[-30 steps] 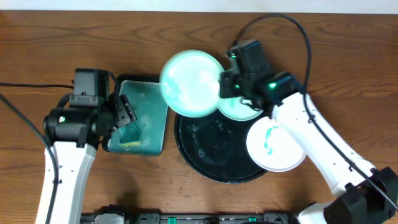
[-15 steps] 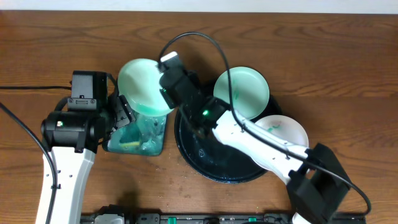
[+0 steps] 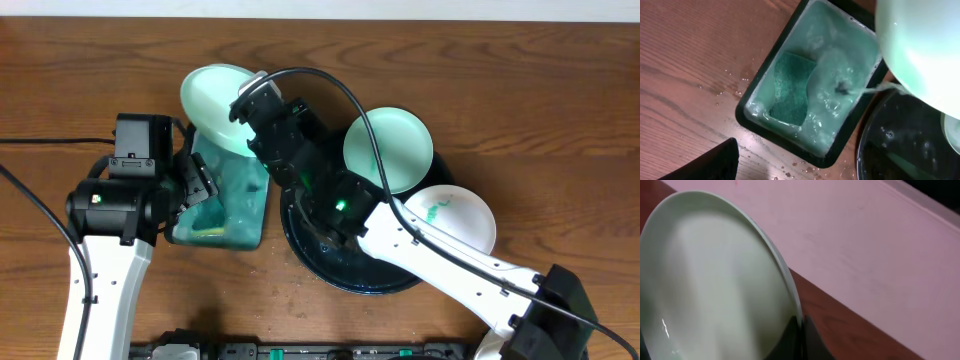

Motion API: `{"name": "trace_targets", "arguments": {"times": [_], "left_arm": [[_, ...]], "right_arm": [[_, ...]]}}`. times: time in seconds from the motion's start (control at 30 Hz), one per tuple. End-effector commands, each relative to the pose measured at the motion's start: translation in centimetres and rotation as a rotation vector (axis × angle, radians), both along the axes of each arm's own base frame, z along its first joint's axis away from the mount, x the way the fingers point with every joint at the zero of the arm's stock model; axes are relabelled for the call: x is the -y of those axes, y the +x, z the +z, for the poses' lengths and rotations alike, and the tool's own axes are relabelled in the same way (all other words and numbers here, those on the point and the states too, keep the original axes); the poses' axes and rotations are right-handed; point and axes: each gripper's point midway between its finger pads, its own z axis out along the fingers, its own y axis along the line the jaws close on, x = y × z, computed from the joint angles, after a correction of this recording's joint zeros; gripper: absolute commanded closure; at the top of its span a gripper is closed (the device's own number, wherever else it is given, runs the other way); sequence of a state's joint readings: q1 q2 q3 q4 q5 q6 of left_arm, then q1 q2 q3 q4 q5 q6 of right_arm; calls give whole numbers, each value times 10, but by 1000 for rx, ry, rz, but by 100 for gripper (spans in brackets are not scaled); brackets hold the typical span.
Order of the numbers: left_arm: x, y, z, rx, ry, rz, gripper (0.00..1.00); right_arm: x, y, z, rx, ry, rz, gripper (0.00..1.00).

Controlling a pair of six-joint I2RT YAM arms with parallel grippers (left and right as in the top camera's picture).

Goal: Clean dirty plates on tray and stack at the side

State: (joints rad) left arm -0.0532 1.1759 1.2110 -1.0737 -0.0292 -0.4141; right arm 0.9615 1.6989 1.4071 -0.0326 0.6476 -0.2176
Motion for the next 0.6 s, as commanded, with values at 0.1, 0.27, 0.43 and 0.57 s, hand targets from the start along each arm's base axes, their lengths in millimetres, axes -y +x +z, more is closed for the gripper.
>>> {"name": "trace_targets", "arguments": {"times": [0.1,0.27,0.43,0.57], "left_arm": [[-1,3,8,22,5,0,20],[-1,3,8,22,5,0,20],[-1,3,8,22,5,0,20],[-1,3,8,22,5,0,20]], "right_arm": [[-4,-5,19,71,-41,3,99],[-6,-6,25,109,-87,13,99],[-13,-9,37,175,-146,46,99],[-16,-10,46,228,-207,64,99]]}}
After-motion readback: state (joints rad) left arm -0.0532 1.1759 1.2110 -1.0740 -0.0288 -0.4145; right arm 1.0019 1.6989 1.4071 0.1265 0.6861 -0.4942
